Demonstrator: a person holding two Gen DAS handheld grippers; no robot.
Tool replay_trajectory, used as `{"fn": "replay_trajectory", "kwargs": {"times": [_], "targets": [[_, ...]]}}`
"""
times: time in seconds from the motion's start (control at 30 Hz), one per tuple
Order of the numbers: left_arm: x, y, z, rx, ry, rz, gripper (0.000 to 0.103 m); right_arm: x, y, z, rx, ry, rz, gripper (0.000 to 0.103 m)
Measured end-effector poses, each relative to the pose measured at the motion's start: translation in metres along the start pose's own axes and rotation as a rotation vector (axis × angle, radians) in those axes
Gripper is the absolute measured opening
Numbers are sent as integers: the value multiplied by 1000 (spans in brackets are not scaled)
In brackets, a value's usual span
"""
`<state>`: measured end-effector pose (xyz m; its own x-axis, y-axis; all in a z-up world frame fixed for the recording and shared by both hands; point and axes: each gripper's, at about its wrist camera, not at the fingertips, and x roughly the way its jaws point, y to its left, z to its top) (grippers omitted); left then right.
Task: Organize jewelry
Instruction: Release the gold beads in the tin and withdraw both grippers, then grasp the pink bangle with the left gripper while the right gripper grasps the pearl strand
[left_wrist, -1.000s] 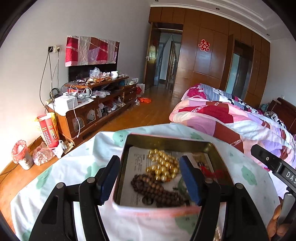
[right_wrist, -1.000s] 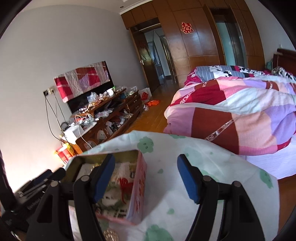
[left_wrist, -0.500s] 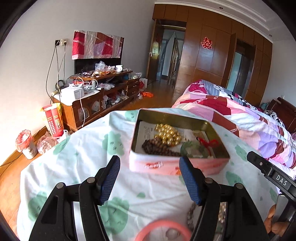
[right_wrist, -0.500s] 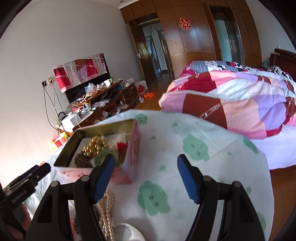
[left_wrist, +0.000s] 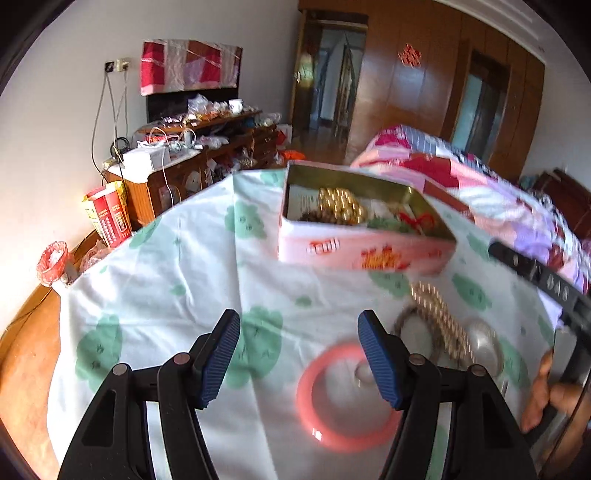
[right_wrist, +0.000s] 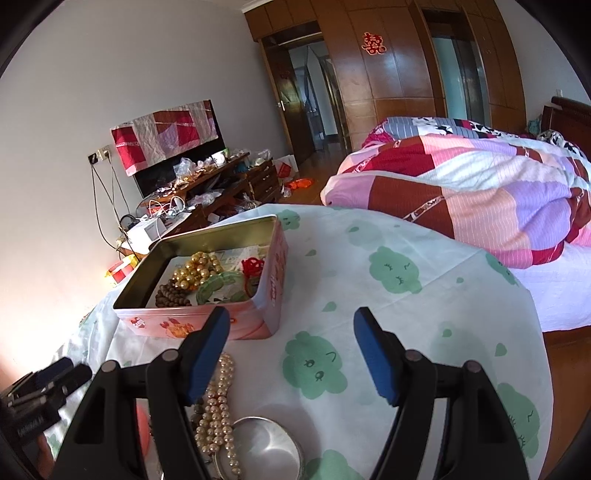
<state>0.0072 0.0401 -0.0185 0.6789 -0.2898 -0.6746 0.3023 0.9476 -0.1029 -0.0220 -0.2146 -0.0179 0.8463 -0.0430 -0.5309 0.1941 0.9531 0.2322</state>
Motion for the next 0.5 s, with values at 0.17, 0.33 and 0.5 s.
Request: {"fn": "replay_trajectory", "kwargs": {"times": [0.17, 0.33, 0.5], "targets": [[-3, -1, -11, 43, 47, 53, 67, -1, 0, 0, 3, -1, 1, 73], [2, -11, -20, 112, 85, 80, 54, 0, -1, 0, 18, 9, 3, 73], [14, -11, -27, 107, 160, 78, 37, -1, -5, -1, 35, 6, 5, 73]]}}
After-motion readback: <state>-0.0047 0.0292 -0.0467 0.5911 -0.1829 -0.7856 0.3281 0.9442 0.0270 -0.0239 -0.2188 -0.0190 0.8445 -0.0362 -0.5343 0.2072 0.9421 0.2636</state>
